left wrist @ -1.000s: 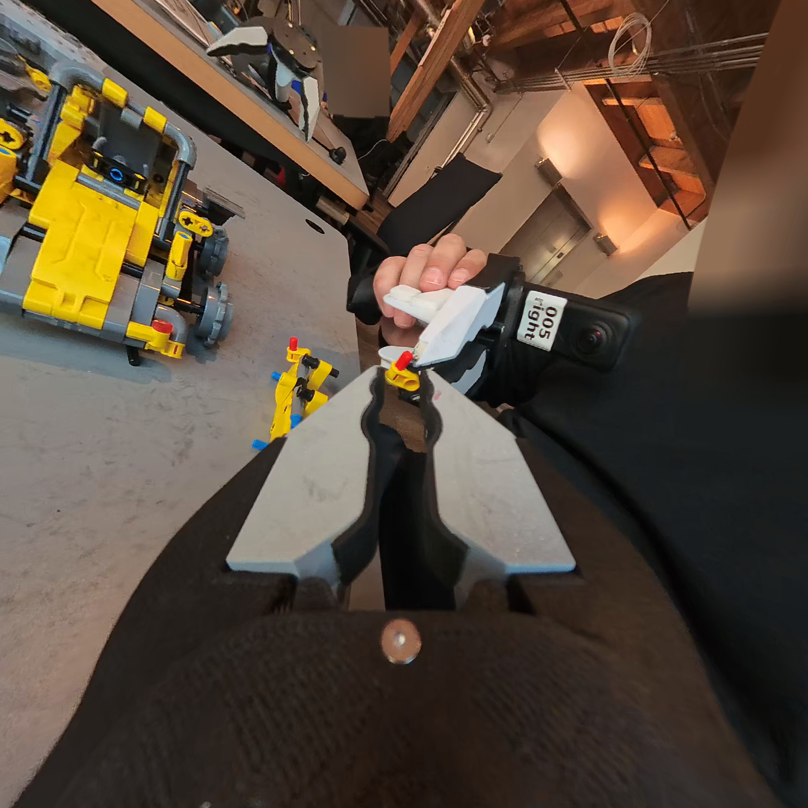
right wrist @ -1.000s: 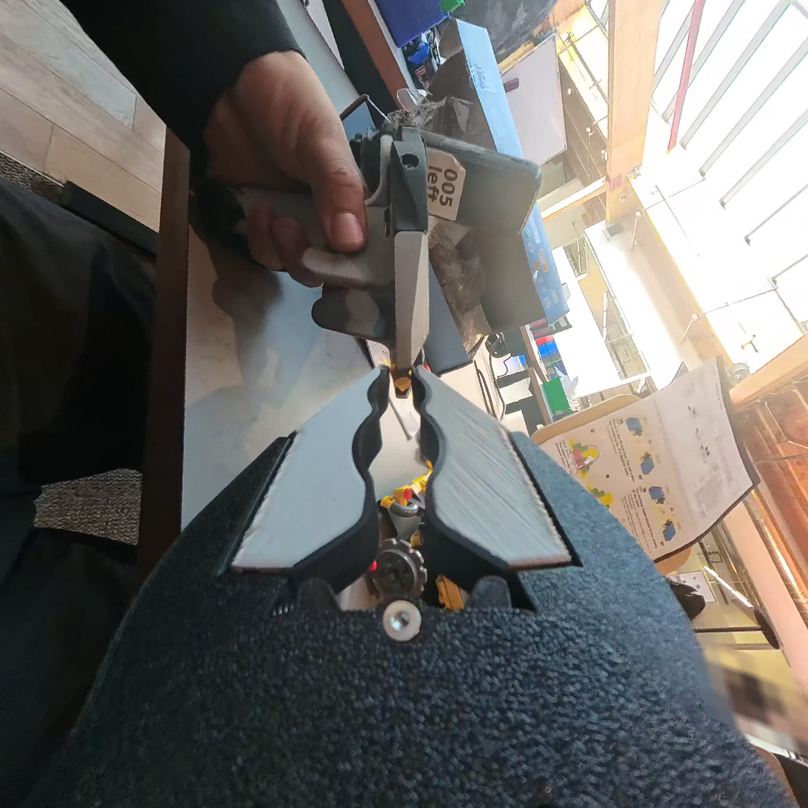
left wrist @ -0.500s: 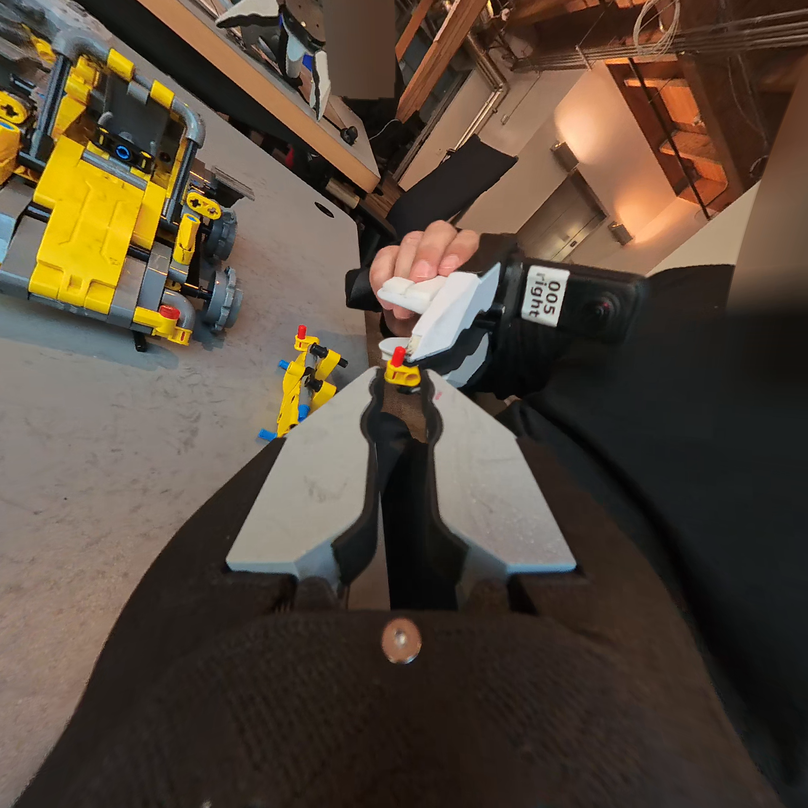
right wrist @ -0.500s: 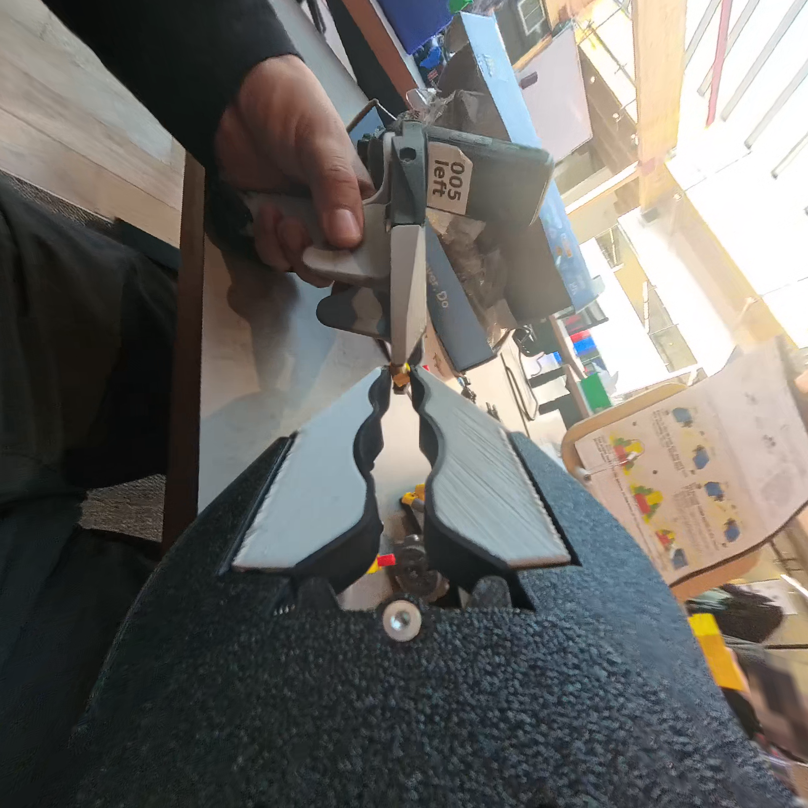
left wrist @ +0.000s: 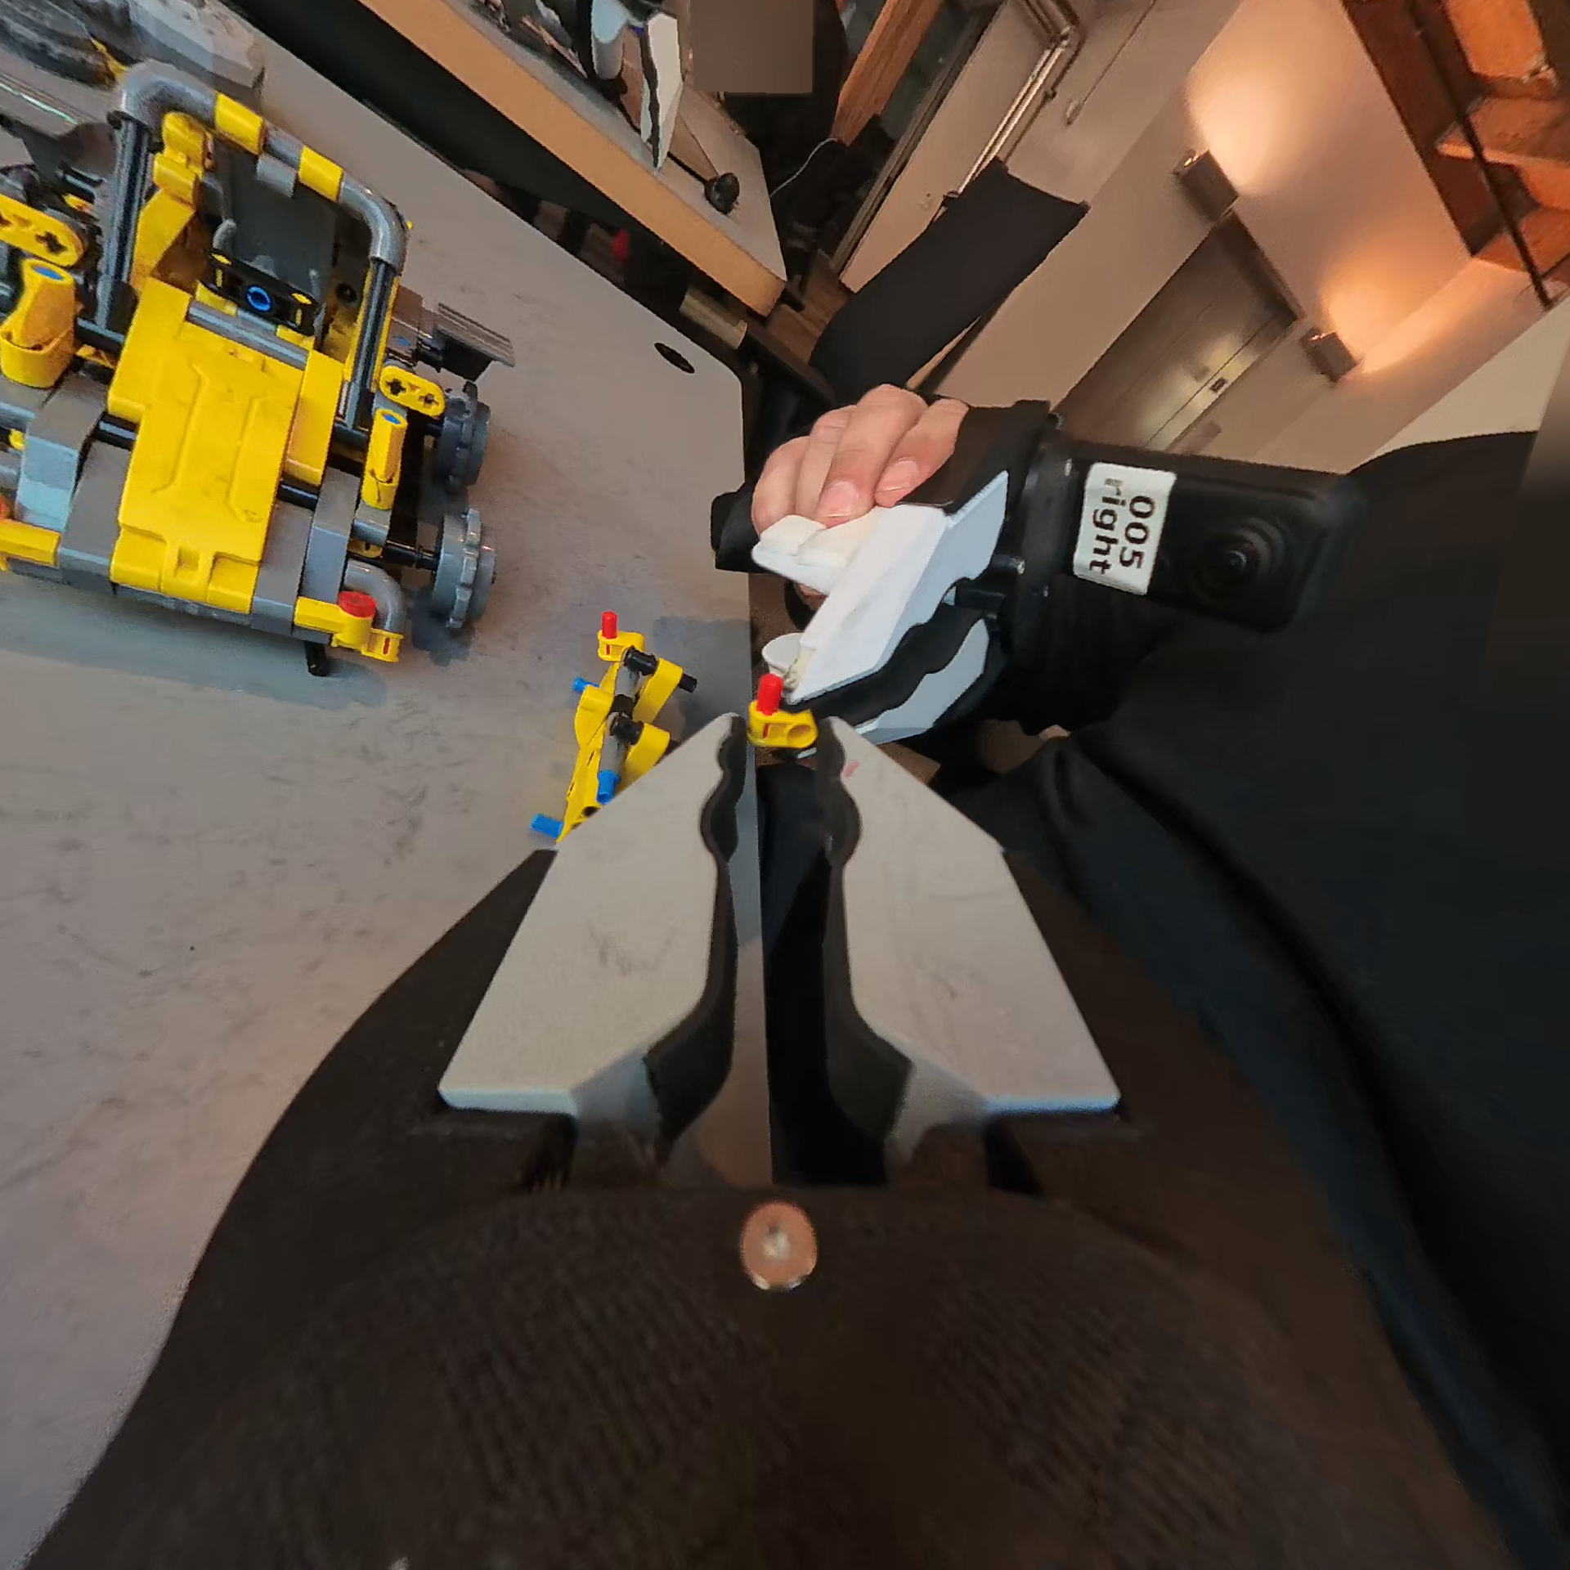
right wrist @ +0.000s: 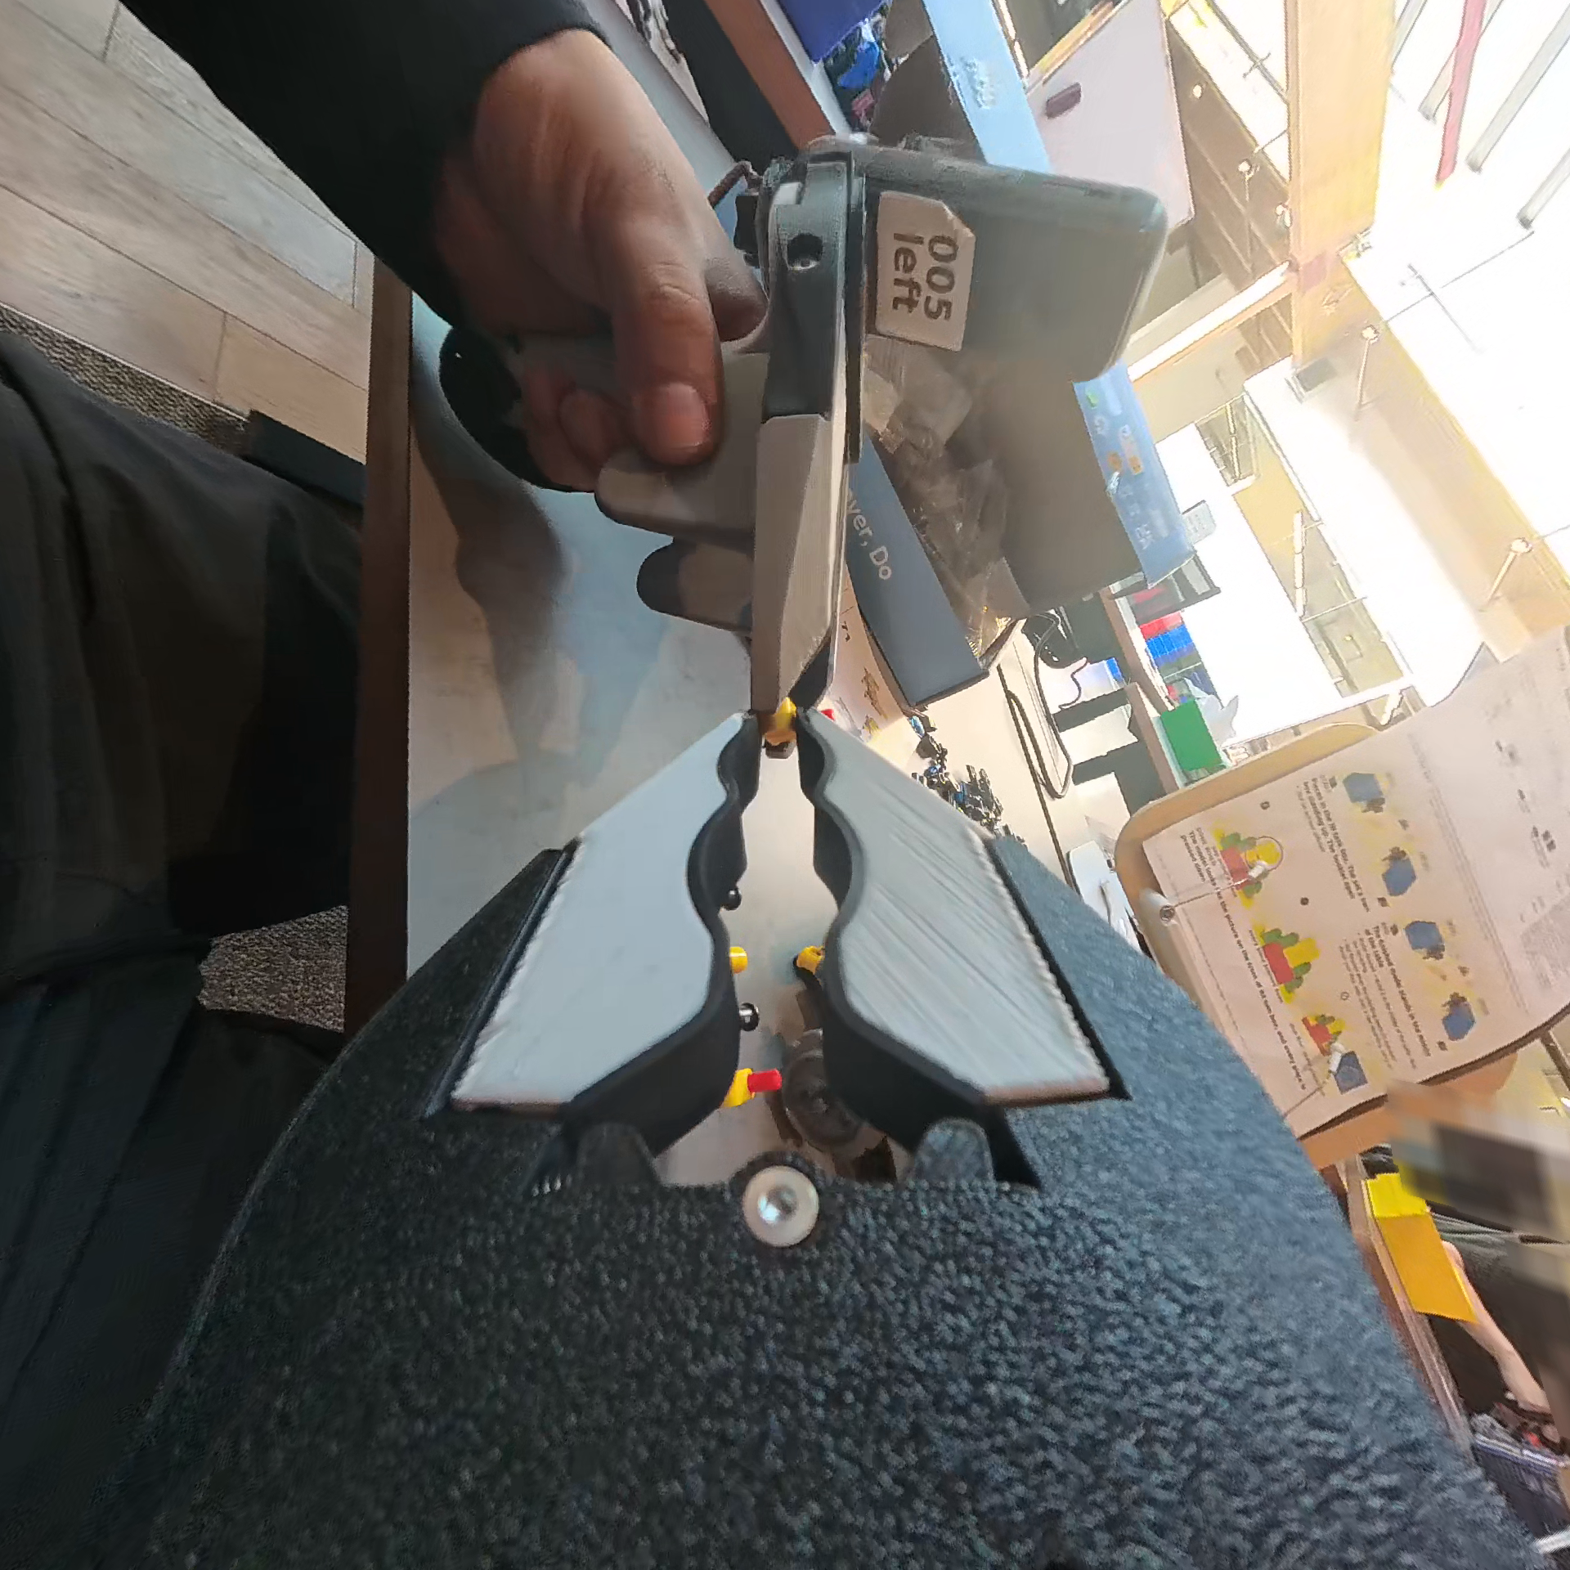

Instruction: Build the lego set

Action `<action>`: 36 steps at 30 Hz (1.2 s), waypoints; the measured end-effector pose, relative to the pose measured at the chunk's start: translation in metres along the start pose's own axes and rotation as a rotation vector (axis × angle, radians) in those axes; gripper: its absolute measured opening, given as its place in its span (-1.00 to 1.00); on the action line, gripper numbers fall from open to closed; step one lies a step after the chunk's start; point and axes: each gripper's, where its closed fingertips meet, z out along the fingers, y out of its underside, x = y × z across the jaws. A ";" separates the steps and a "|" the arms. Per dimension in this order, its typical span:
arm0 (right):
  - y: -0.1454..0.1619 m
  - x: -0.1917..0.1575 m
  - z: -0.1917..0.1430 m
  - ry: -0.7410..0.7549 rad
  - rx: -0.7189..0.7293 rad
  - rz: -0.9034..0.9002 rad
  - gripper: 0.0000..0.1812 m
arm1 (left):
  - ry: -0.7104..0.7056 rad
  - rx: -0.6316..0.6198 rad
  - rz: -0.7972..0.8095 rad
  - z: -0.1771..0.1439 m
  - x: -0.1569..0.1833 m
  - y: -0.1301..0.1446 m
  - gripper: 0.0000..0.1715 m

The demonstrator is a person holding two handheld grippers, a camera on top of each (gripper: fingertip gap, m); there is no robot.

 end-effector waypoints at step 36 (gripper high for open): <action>0.024 0.003 -0.013 -0.075 -0.107 0.008 -0.96 | -0.166 -0.056 0.217 -0.010 -0.020 0.006 -0.85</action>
